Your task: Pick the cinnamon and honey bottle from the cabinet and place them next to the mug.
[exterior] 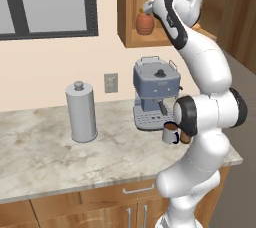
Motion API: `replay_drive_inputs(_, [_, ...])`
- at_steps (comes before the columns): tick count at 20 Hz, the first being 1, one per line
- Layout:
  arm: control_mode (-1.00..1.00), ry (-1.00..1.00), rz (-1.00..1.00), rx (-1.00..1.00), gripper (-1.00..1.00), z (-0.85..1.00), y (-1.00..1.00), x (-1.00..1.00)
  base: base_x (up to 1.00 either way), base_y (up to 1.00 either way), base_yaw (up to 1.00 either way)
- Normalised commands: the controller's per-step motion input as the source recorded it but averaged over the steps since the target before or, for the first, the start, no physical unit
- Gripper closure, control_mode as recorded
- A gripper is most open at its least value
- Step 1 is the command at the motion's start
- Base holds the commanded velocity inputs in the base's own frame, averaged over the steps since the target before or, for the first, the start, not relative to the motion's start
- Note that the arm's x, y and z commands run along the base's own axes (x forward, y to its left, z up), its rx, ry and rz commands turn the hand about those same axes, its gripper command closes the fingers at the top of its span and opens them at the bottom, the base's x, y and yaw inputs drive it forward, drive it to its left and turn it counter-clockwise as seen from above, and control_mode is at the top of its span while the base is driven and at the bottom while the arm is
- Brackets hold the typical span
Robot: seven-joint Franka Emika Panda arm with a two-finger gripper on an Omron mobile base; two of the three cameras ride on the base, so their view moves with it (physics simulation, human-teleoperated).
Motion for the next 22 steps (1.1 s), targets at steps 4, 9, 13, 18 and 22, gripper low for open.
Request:
replay_drive_inputs(4, [-1.0,0.0,0.0,0.0,-1.0,-0.02,0.0,0.37,0.0,0.0,0.0])
replay_drive_inputs(9, [-1.0,0.0,0.0,0.0,-1.0,0.0,0.0,0.39,0.0,0.0,0.0])
replay_drive_inputs(13, [-1.0,0.0,0.0,0.0,-1.0,0.0,0.0,0.29,0.0,0.0,0.0])
replay_drive_inputs(18, [-1.0,0.0,0.0,0.0,-1.0,0.0,0.0,0.27,0.0,0.0,0.0])
replay_drive_inputs(22, [-1.0,0.0,0.0,0.0,-1.0,-0.03,0.0,0.24,0.0,0.0,0.0])
